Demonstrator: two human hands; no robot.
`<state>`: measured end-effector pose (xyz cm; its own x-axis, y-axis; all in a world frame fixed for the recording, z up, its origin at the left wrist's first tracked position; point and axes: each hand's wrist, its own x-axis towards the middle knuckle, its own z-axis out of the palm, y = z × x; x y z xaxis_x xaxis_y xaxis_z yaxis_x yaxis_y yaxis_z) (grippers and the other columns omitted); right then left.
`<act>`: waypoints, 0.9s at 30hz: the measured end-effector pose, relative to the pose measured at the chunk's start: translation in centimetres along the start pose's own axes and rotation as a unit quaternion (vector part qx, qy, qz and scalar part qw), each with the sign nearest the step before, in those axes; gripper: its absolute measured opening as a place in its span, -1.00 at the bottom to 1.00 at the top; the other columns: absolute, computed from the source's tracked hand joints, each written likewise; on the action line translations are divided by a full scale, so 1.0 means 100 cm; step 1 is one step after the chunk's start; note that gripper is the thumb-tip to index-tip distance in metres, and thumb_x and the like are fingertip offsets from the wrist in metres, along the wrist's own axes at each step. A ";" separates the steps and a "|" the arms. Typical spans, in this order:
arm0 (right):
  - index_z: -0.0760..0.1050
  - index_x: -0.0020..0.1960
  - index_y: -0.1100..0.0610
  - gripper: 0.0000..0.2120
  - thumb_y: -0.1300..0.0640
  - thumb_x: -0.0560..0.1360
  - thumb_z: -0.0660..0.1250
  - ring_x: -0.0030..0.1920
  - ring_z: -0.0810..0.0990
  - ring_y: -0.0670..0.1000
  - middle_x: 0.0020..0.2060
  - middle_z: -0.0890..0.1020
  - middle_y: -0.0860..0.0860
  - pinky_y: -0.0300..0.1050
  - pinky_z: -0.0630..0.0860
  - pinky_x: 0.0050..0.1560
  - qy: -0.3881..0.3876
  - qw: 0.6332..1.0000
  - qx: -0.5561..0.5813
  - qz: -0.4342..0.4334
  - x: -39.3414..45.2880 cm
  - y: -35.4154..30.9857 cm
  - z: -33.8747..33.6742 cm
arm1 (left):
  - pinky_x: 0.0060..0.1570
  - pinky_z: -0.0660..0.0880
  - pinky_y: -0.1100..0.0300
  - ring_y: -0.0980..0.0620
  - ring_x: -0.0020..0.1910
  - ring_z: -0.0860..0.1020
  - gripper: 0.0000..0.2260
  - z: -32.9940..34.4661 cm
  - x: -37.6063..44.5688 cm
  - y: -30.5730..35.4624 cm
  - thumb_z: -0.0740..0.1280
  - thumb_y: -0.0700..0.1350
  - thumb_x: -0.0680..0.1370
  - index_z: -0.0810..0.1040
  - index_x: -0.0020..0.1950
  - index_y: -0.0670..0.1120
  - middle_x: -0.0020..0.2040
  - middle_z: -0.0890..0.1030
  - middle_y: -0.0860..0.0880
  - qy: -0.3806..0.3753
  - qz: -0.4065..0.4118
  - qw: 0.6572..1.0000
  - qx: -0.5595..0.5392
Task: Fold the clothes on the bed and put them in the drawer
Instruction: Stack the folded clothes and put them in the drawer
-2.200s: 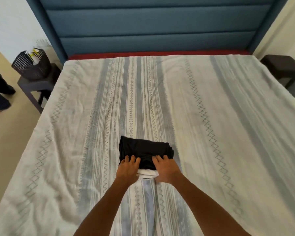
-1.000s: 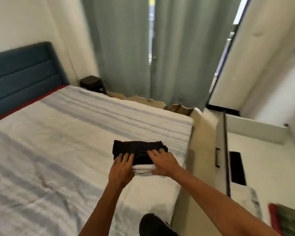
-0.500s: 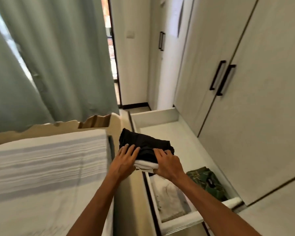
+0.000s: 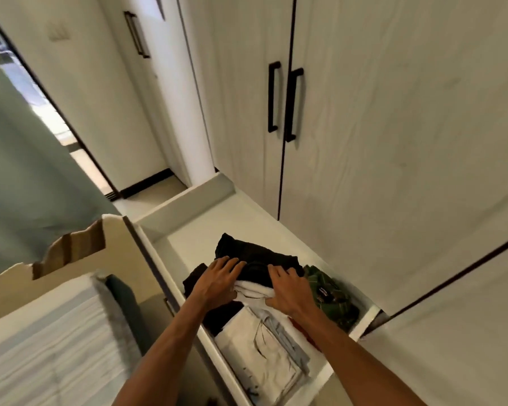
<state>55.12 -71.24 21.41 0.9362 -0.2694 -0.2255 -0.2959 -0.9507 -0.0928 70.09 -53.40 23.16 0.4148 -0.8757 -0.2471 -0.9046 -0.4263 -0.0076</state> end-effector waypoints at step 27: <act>0.29 0.53 0.17 0.08 -0.12 0.15 0.67 0.40 0.44 0.31 0.45 0.44 0.17 0.48 0.06 0.46 0.071 0.933 0.062 0.347 0.243 -0.002 0.210 | 0.44 0.15 -0.23 -0.30 0.51 0.25 -0.09 0.229 0.313 -0.152 0.61 -0.04 0.27 0.29 0.55 -0.13 0.54 0.29 -0.22 0.070 0.251 0.965 -0.024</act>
<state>73.96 -74.36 -4.46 0.5249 -0.8392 -0.1423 -0.8512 -0.5179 -0.0852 94.55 -69.11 -6.63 -0.0633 -0.9952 -0.0744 -0.9908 0.0538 0.1240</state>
